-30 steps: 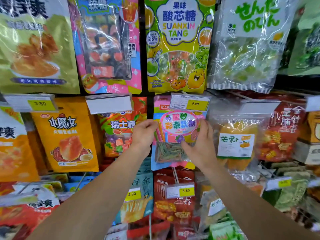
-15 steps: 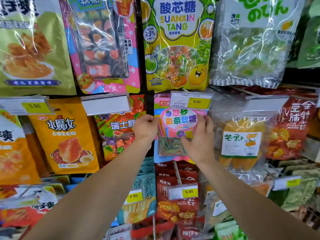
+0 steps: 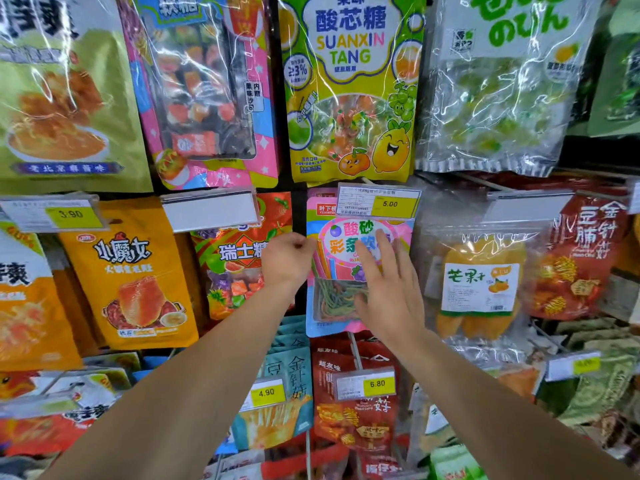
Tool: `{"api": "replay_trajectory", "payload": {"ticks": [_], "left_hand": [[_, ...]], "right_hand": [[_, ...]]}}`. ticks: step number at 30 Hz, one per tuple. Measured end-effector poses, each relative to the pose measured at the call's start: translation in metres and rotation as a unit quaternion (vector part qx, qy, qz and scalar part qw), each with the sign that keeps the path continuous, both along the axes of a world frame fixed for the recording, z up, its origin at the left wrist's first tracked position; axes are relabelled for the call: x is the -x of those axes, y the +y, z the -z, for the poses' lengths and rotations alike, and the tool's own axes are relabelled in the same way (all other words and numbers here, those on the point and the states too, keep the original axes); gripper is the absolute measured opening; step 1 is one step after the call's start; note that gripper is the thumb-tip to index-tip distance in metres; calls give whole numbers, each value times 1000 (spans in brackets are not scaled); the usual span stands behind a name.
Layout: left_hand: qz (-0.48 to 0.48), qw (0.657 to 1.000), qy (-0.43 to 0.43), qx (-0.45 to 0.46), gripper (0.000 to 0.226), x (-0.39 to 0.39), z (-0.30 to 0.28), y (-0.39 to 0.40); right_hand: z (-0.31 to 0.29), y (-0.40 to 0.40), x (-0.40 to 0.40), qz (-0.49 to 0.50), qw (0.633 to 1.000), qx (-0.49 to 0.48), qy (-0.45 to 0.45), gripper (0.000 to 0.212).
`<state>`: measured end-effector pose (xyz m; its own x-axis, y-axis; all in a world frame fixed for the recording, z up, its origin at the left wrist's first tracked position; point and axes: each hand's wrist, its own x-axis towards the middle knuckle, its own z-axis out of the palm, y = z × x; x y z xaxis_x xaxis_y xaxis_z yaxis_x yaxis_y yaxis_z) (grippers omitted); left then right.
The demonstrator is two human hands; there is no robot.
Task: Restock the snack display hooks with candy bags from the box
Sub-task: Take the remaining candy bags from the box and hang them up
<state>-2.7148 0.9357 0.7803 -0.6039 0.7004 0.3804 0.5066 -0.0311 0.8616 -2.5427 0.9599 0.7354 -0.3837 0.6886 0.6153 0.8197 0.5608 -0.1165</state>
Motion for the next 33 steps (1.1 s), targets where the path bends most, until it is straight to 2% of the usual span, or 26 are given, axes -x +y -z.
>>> {"api": "replay_trajectory", "payload": {"ticks": [2,4,6,8,10,13,17,33], "left_hand": [[-26,995,93,-11,19,-3,-2,-8],[-56,976,201,-66,37,-8,1,-19],[-86,928,348,-99,51,-14,11,-26],[-104,866,484,-68,67,-18,24,-29],[-90,834,544,-9,82,-17,29,-26],[-84,812,575,51,94,-13,28,-17],[-101,810,571,91,96,-8,25,-8],[-105,813,561,117,90,-7,20,-8]], "right_hand": [[-3,3,0,5,1000,-6,-29,90],[-5,5,0,4,999,-13,-42,89],[-7,8,-3,1,998,-25,-55,87],[-8,11,-8,0,997,-38,-67,85],[-10,17,-12,0,996,-42,-78,86],[-16,22,-14,-2,995,-36,-98,90],[-24,25,-13,-16,994,-16,-110,89],[-35,33,-9,-25,993,16,-112,88]]}}
